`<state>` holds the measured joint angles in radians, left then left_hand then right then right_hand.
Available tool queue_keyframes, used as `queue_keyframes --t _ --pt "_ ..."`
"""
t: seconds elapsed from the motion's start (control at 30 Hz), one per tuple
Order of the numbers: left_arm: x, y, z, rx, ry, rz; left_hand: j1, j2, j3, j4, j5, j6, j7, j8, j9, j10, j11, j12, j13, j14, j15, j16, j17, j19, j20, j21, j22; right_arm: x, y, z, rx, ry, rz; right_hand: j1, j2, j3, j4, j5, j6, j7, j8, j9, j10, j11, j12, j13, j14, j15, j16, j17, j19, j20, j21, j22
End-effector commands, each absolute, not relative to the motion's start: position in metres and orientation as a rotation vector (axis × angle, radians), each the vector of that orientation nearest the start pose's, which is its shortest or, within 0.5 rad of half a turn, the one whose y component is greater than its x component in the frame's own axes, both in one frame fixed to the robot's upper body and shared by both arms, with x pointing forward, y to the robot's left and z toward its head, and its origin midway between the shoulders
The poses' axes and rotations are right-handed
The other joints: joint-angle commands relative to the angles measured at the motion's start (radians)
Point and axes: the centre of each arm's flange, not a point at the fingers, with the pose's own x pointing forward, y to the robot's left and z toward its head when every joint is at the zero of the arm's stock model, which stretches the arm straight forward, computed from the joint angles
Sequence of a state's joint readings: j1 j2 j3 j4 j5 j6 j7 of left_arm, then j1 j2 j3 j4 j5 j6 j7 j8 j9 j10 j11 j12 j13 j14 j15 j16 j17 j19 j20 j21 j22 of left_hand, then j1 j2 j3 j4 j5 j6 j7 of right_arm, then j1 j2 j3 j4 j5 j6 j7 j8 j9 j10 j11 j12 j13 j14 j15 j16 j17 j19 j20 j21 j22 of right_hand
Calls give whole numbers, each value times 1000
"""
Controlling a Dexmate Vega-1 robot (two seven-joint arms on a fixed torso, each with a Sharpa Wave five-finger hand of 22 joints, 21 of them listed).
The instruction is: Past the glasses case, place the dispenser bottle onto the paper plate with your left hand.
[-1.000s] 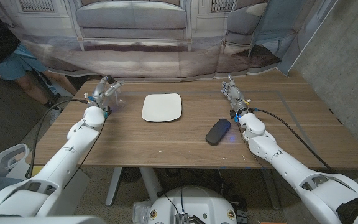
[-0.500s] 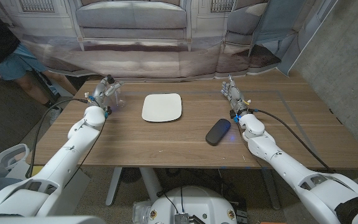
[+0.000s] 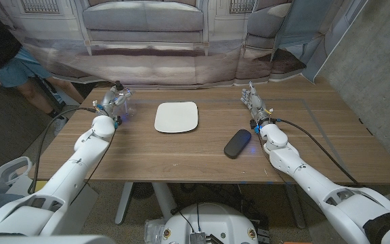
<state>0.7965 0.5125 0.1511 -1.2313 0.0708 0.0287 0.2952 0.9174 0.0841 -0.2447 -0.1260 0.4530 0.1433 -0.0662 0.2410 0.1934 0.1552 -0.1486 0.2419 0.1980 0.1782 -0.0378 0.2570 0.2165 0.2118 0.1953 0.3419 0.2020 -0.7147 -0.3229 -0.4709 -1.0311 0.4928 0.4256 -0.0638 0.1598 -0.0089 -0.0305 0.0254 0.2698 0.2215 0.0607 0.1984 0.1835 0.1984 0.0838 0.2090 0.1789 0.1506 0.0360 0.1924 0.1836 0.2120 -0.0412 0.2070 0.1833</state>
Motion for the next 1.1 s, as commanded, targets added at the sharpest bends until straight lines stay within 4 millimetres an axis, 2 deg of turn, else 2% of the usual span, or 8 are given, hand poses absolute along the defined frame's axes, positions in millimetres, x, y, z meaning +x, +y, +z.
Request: queue_keyframes --t 0.03,0.17,0.33,0.6,0.8,1.1 --pt "666 425 -6 498 -430 428 34 8 5 -8 -7 23 -4 7 4 24 -1 9 4 31 -70 11 3 61 3 20 -2 688 -227 -44 -1 -610 141 3 9 -6 -1 3 5 -5 -2 4 9 3 3 4 10 4 1 4 7 0 2 6" --pt "668 424 -4 487 -434 417 54 14 9 -11 -17 40 -10 9 5 46 -10 12 5 62 -74 17 5 117 3 36 -7 688 -227 -46 0 -610 140 3 9 -6 -1 3 6 -4 -1 4 10 3 3 5 11 4 2 4 7 1 2 6" --pt "668 423 -2 485 -433 414 76 20 13 -13 -29 75 -18 18 6 82 -14 19 6 97 -83 24 6 161 1 44 -12 687 -228 -47 4 -610 139 4 9 -7 -2 3 6 -4 -1 4 13 2 4 5 12 3 2 4 8 1 3 6" --pt "667 424 -3 459 -443 416 91 25 16 -11 -42 111 -22 28 7 125 -25 27 8 129 -87 29 7 184 -8 45 -15 686 -229 -45 12 -615 133 4 10 -8 -2 3 10 -7 0 4 18 0 6 5 19 1 4 4 11 3 4 6" --pt "664 426 -3 438 -454 424 116 41 27 -12 -55 159 -22 43 9 169 -32 35 11 183 -91 41 8 227 -24 53 -16 685 -229 -42 7 -619 138 4 9 -9 -2 3 10 -7 0 4 19 -1 6 5 21 1 4 4 13 3 4 6" --pt "660 429 -5 414 -457 442 155 69 50 -15 -72 194 -22 53 10 207 -29 42 17 224 -93 49 10 262 -33 60 -16 686 -227 -40 9 -619 144 5 9 -10 -3 3 10 -7 0 4 23 0 7 5 24 0 4 4 15 4 5 6"
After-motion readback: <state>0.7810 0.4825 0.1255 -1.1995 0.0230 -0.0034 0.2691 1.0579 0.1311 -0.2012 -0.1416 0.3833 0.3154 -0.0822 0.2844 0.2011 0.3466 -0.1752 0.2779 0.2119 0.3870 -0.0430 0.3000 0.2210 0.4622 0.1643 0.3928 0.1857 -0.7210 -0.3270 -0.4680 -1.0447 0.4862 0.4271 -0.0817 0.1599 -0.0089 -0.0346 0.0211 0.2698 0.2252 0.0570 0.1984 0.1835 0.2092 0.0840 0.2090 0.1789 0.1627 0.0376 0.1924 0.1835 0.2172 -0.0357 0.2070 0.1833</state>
